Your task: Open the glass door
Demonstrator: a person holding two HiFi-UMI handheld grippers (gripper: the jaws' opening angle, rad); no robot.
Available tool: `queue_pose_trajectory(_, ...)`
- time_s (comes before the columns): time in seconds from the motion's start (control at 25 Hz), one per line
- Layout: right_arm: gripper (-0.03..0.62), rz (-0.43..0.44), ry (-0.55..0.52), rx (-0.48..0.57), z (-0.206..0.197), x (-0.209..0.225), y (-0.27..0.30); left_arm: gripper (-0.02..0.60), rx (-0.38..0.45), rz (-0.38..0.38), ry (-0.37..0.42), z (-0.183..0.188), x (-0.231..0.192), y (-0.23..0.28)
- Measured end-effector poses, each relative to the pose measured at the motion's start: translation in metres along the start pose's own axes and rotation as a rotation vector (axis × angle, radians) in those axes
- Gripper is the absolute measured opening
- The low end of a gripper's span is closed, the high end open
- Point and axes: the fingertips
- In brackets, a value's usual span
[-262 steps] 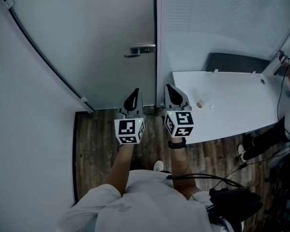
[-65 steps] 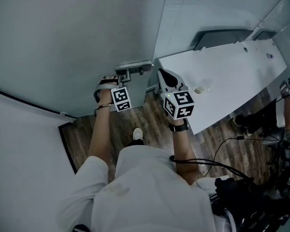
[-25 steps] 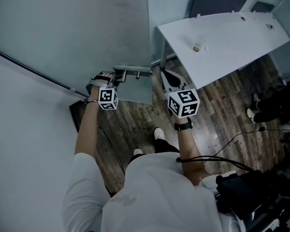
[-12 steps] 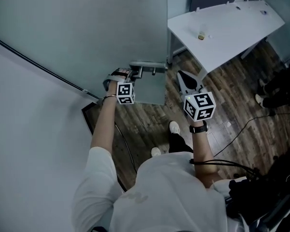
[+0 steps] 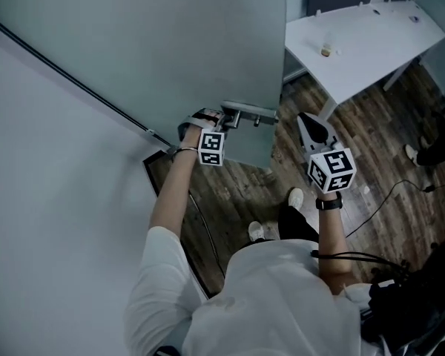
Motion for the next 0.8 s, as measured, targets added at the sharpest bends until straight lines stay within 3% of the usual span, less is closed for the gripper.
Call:
queue_pose_trajectory(0.24,0.002,0.178,-0.029,0.059,0.024,-0.020,0.028,0.109,-0.090,-0.132,0.044,-0.029,0.030,-0.056)
queue_pose_trajectory(0.44,0.002,0.356,-0.062,0.091,0.026,-0.049,0.032,0.156,-0.233,-0.119,0.015,-0.047,0.041,-0.116)
queue_pose_trajectory(0.64,0.003,0.535,-0.132,0.119,0.026,-0.097,0.034,0.156,-0.284,-0.018,-0.192,-0.054,0.075,-0.172)
queue_pose_trajectory(0.8,0.003,0.645,-0.182,0.129,0.035,-0.107,0.036,0.155,-0.186,0.158,-0.519,-0.029,0.061,-0.212)
Point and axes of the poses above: the fingertips, and each gripper's own axes: y forward along the fingers, x to its right, z out of its top, and after that the axes turned 13 degrees about -y, right-handed
